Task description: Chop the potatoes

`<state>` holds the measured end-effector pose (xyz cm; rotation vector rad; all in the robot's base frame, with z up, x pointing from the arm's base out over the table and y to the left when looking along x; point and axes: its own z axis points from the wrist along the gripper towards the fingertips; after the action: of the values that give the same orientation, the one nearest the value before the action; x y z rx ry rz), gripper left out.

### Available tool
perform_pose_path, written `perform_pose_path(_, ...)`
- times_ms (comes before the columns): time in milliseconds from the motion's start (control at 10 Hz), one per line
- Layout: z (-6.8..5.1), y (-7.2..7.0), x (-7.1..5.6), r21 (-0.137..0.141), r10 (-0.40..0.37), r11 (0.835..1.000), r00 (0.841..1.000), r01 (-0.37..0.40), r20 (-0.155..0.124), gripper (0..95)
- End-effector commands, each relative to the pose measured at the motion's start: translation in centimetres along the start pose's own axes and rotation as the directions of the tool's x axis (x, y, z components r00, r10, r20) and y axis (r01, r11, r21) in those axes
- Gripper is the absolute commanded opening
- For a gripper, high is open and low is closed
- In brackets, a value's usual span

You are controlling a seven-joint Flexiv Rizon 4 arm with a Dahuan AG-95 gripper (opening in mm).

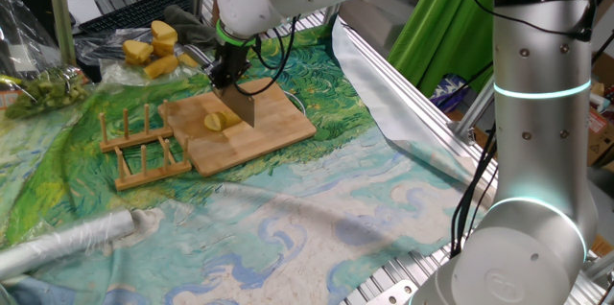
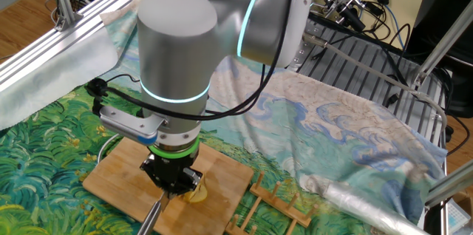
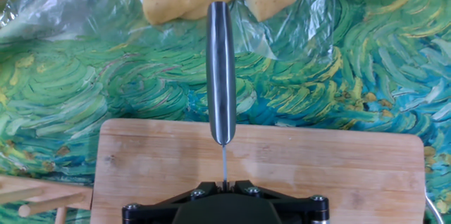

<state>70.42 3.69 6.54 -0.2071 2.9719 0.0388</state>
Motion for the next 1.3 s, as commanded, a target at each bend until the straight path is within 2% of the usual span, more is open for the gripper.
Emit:
perform_pose_path(100, 0.06, 0.09, 0.17, 0.005, -0.001, 1.000, 1.000, 0.001, 0.009, 0.0)
perform_pose_path(400, 0.21, 0.44, 0.70, 0.009, -0.001, 1.000, 1.000, 0.001, 0.017, 0.0)
perform_pose_path(1100, -0.07, 0.41, 0.81, 0.016, -0.001, 1.000, 1.000, 0.001, 0.024, 0.0)
perform_pose_path(1300, 0.57, 0.46, 1.02, 0.020, -0.009, 1.000, 1.000, 0.008, 0.022, 0.0)
